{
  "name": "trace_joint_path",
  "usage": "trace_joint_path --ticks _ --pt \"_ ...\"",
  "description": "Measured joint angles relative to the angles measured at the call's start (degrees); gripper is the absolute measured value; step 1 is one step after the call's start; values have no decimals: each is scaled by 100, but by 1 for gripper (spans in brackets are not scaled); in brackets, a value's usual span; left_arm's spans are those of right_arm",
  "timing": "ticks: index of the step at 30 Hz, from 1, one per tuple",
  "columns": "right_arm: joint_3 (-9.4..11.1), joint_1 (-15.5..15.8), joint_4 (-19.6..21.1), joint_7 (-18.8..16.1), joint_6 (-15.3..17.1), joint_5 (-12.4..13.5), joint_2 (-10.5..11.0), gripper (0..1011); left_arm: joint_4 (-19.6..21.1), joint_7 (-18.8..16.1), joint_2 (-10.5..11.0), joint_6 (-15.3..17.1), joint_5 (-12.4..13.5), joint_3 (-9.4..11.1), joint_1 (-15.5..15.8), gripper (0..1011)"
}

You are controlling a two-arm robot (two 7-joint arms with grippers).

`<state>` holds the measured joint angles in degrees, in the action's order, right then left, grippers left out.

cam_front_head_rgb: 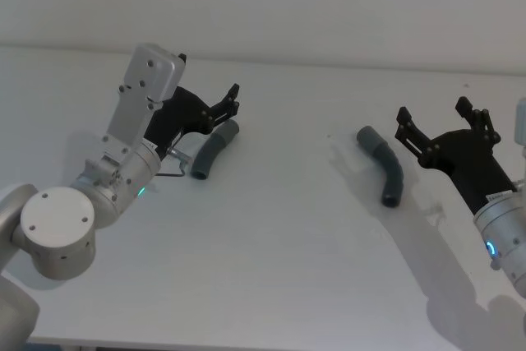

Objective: Use both hands to pick up one end of the pipe from the table, align the ends, and insert them.

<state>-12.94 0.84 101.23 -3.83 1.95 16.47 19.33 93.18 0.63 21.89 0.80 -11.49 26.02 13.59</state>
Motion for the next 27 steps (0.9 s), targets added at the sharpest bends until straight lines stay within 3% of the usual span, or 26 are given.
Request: trace_joint_path --ticks 27 --pt "0 0 0 -1 0 0 0 1004 0 -1 -2 5 3 -1 0 1001"
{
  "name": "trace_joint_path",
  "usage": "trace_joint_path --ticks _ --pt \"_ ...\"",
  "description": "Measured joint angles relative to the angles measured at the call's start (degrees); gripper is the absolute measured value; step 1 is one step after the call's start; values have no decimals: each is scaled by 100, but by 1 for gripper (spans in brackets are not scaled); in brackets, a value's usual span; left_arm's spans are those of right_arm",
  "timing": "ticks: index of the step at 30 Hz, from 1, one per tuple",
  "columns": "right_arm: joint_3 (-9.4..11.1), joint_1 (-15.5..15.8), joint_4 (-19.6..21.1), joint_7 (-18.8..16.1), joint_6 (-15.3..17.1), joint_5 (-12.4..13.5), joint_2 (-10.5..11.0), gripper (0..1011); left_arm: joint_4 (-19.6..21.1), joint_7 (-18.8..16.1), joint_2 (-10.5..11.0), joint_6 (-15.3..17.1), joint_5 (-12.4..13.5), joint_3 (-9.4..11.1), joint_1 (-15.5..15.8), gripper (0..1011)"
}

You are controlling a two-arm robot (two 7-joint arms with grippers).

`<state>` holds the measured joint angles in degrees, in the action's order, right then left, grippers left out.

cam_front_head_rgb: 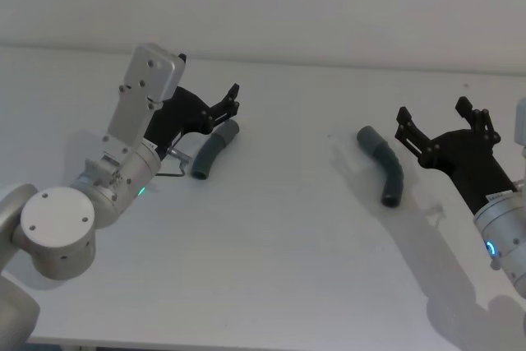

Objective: Use both hands to pick up one end of the pipe from the table, align the ends, and insert them.

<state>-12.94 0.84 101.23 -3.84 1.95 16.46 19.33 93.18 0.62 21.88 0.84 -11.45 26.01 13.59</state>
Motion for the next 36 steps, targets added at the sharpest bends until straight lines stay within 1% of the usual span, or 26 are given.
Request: trace_joint_path --ticks 4,7,8,9,10,11,12,13,14,16,17,18,20,22,23,24,29,36 --pt "0 -18 -14 -25 16 0 0 1004 11 -12 -7 60 24 1 7 1001" --pt "-9 -56 -44 -71 81 2 9 1004 31 -17 -10 169 59 15 24 1001" --pt "-16 -74 -53 -83 117 5 16 1004 47 -18 -9 271 89 34 40 1001" --pt "-20 -87 -59 -102 150 7 19 1004 47 -18 -9 271 89 34 40 1001" --pt "-32 -117 -72 -127 221 14 31 1004 54 -17 -7 311 100 42 46 1001" --pt "-40 -138 -77 -147 260 18 37 1004 72 -11 1 412 125 61 62 1001" --pt "-60 -173 -89 -175 367 22 54 1004 86 5 12 503 146 76 76 1001" --pt "-68 -189 -92 -190 406 22 62 1004 86 5 12 503 146 76 76 1001" --pt "-79 -207 -94 -206 472 23 70 1004 107 33 25 620 163 97 90 1001" --pt "-122 -270 -98 -255 650 22 96 1004 129 63 44 717 175 117 104 1001" --pt "-155 -310 -98 -284 784 18 111 1004 150 98 61 818 183 133 116 1001" --pt "-155 -310 -98 -284 784 18 111 1004 161 125 71 886 186 140 121 1001" --pt "-207 -372 -96 -316 970 1 130 1004 211 209 115 1090 188 166 144 1001" --pt "-239 -408 -91 -337 1090 -7 137 1004 224 231 125 1139 188 170 147 1001" --pt "-280 -459 -77 -355 1270 -29 141 1004 262 305 157 1311 184 179 157 1001" --pt "-303 -488 -66 -362 1362 -43 141 1004 274 319 167 1359 181 180 161 1001" --pt "-374 -571 -36 -381 1649 -84 127 1004 365 479 230 1723 112 168 173 1001" --pt "-428 -641 -9 -390 1880 -114 112 1004 436 618 233 2139 -16 93 201 1001"
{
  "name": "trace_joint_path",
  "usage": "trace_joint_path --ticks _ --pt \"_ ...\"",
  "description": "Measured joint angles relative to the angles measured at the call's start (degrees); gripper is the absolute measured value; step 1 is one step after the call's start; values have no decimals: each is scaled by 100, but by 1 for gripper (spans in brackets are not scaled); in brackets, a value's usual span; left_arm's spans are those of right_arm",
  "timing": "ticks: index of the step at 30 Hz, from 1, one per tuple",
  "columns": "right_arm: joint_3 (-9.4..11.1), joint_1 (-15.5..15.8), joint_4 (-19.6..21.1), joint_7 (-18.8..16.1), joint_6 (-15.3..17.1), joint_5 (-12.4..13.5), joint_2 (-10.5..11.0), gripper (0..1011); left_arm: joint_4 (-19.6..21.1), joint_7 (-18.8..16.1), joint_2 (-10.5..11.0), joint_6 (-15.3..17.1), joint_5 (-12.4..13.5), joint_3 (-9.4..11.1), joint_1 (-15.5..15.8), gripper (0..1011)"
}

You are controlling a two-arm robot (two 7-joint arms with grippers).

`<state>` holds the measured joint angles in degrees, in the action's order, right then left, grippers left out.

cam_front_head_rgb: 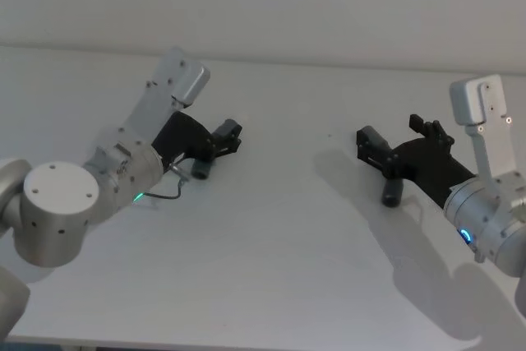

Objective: Use both hands to pick up one end of the pipe from the table, align the ends, and insert them.

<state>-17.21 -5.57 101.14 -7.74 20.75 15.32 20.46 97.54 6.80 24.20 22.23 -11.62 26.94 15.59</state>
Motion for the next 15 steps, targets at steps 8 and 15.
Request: trace_joint_path --ticks 8,15 --pt "-33 -43 16 -6 139 -21 -8 1004 58 26 -86 427 -124 -112 33 1001" --pt "-48 -63 24 -9 212 -28 -11 1004 90 -36 -260 795 -302 -286 -14 1001"
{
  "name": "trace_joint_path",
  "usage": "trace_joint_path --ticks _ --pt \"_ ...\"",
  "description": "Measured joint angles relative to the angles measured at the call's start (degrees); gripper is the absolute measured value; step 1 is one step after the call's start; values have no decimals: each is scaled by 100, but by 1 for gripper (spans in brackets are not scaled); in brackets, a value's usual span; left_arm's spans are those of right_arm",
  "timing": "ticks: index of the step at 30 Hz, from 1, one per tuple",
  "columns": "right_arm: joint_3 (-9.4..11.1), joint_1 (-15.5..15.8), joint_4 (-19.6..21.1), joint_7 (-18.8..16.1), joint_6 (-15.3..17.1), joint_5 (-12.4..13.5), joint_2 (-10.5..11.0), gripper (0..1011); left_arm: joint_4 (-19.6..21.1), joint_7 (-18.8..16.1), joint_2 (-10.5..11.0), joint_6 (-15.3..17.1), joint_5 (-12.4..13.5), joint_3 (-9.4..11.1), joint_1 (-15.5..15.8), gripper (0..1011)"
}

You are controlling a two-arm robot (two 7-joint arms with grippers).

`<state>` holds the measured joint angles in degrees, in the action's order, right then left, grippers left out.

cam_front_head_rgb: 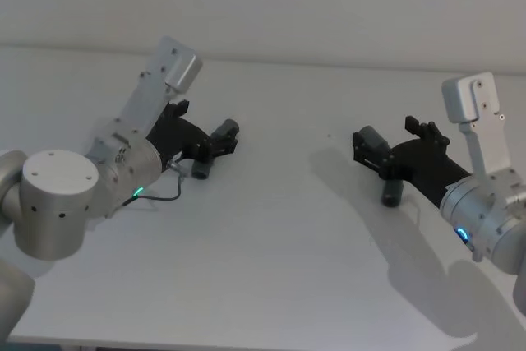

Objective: Use both hands to pick up one end of the pipe from the table, align the ends, and insert them.

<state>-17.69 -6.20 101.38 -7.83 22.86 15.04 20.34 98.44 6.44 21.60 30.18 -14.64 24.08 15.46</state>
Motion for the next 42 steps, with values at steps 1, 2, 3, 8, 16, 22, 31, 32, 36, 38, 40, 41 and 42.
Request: trace_joint_path --ticks 1,2,3,8,16,22,31,32,36,38,40,41,42 --pt "-2 -3 0 -1 11 -1 -1 1004 1 -10 -32 29 -21 -27 -12 1001" --pt "-4 -4 1 -1 16 -2 -1 1004 1 -29 -83 86 -66 -65 -29 1001" --pt "-5 -5 1 -2 20 -2 -2 1004 1 -41 -109 126 -97 -85 -39 1001" --pt "-10 -13 4 -4 49 -6 -5 1004 1 -103 -265 305 -232 -209 -103 1001" --pt "-15 -18 9 -5 71 -10 -6 1004 -44 -201 -502 547 -391 -364 -197 1001" --pt "-18 -20 9 -5 81 -11 -7 1004 -126 -255 -619 644 -413 -403 -194 1001" --pt "-19 -24 10 -4 88 -11 -6 1003 -278 -281 -756 727 -391 -386 -84 1001" --pt "-19 -25 9 -4 89 -11 -6 1004 -296 -282 -768 733 -388 -381 -70 1001" --pt "-19 -26 9 -4 91 -11 -6 1004 -380 -273 -826 766 -372 -358 -4 1001" --pt "-19 -26 10 -4 92 -11 -6 1004 -435 -259 -858 783 -364 -346 34 1001" --pt "-19 -26 10 -4 92 -11 -6 1004 -470 -250 -878 792 -358 -341 60 1001" --pt "-19 -25 9 -4 93 -11 -6 1004 -509 -241 -895 801 -353 -334 83 1001" --pt "-19 -26 9 -4 93 -11 -6 1003 -526 -235 -903 806 -349 -332 93 1001"
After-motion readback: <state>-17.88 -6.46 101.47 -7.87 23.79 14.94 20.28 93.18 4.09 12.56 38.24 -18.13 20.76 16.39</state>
